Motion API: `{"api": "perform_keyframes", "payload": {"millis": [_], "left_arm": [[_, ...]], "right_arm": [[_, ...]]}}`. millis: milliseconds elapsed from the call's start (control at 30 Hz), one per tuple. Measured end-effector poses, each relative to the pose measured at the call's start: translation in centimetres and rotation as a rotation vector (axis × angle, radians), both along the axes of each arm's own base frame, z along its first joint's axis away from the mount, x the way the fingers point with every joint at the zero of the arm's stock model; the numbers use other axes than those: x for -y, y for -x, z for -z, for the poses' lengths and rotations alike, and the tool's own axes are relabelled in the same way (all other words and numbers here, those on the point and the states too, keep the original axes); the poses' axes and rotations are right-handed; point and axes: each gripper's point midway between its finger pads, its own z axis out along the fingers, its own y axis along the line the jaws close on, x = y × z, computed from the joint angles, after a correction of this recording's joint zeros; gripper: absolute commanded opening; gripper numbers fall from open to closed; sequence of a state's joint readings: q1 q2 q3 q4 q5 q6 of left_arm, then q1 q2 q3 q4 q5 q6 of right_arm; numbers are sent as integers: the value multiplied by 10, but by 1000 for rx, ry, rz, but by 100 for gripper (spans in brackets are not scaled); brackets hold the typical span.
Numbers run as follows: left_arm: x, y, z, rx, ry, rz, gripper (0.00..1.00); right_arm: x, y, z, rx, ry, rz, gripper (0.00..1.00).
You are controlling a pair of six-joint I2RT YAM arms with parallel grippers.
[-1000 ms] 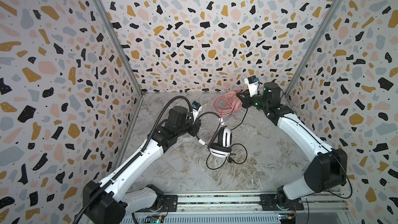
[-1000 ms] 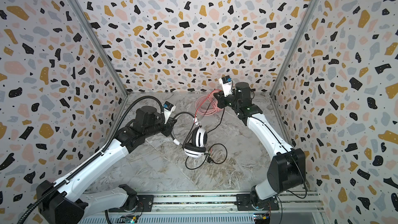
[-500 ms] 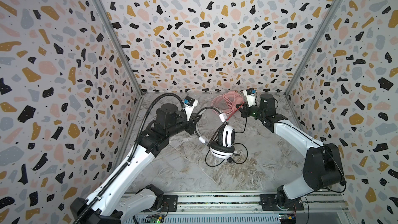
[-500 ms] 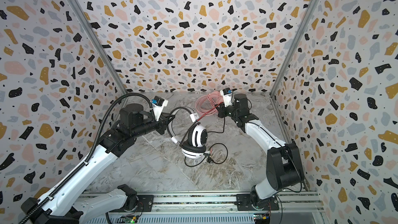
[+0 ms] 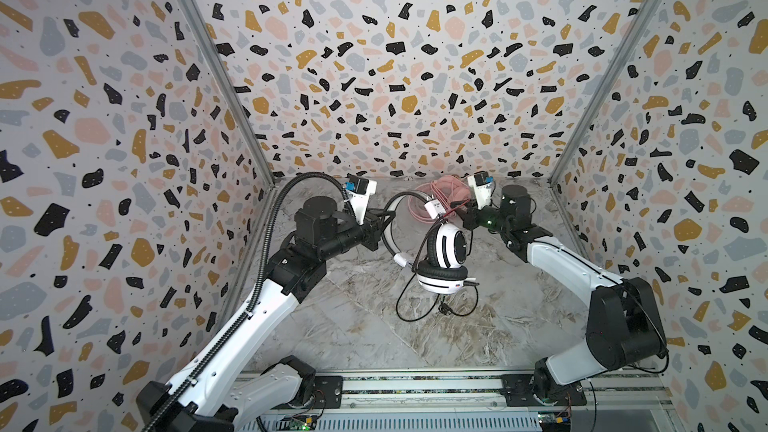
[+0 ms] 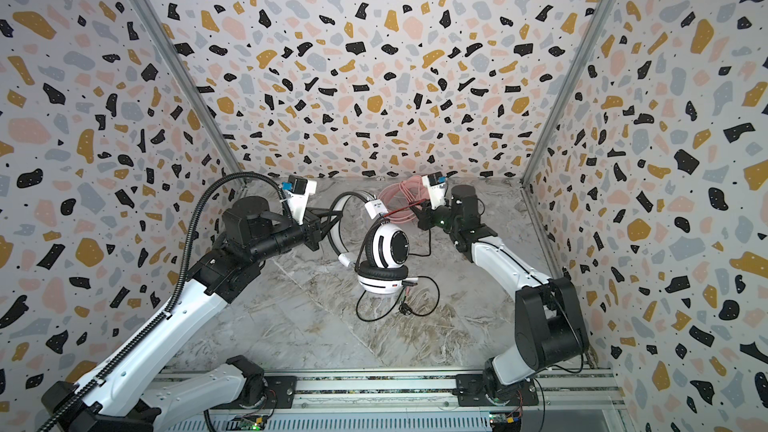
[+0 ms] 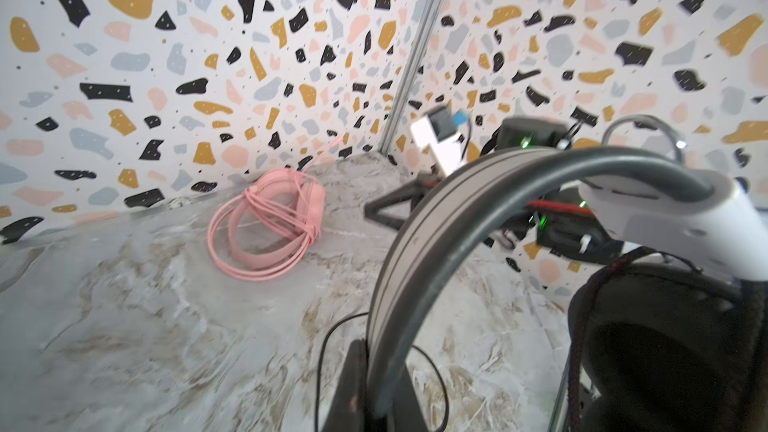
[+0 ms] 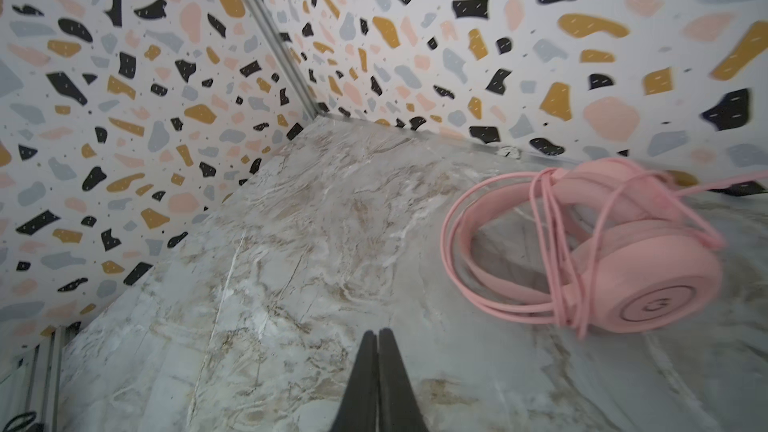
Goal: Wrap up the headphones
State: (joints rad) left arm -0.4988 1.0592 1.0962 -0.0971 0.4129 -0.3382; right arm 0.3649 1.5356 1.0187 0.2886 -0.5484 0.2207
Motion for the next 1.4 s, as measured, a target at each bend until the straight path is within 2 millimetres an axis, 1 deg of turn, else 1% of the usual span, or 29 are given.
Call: {"api": "perform_keyframes", "payload": {"millis": [67,133,167,267,367,433,533,600,700,767,867,967,1033,1100,1200,1300,1400], "left_arm": [[5,1,-15,14,76,24,0],[10,2,-31,34,140,54,0],[12,3,-37,40,166,69,0],[17,4,-52,43,215,100,0],[18,5,-73,61,245,118,0],[18,8,-92,87,269,127,0],[14,15,-121,125,315,136,0],[11,20,-135,143,338,141,0],[6,25,-149,164,361,130,0],[1,25,-156,171,368,99,0],[-14,19,-167,186,376,0,0],[-39,6,-171,189,385,-162,0],[-59,-8,-167,179,384,-290,0],[-77,-24,-161,167,381,-412,0],[-101,-47,-151,156,374,-571,0],[-125,-69,-139,144,355,-711,0],[-152,-88,-123,130,329,-847,0]], "right_arm": [[-26,14,18,-18,-2,-74,10],[-43,22,30,-38,-29,-128,11],[-47,22,37,-53,-47,-143,12],[-56,16,51,-75,-90,-157,15],[-65,11,58,-78,-126,-165,16],[-77,11,61,-79,-159,-189,16],[-94,15,65,-84,-205,-222,16],[-103,19,69,-93,-230,-244,15],[-112,25,71,-101,-265,-276,12],[-114,28,72,-107,-284,-285,10],[-114,36,76,-116,-297,-289,9],[-112,47,89,-145,-287,-285,5],[-109,57,98,-172,-276,-277,3],[-105,68,102,-195,-266,-269,2],[-98,81,99,-211,-254,-253,0],[-87,94,90,-204,-239,-231,0],[-75,112,85,-197,-215,-208,0]]}}
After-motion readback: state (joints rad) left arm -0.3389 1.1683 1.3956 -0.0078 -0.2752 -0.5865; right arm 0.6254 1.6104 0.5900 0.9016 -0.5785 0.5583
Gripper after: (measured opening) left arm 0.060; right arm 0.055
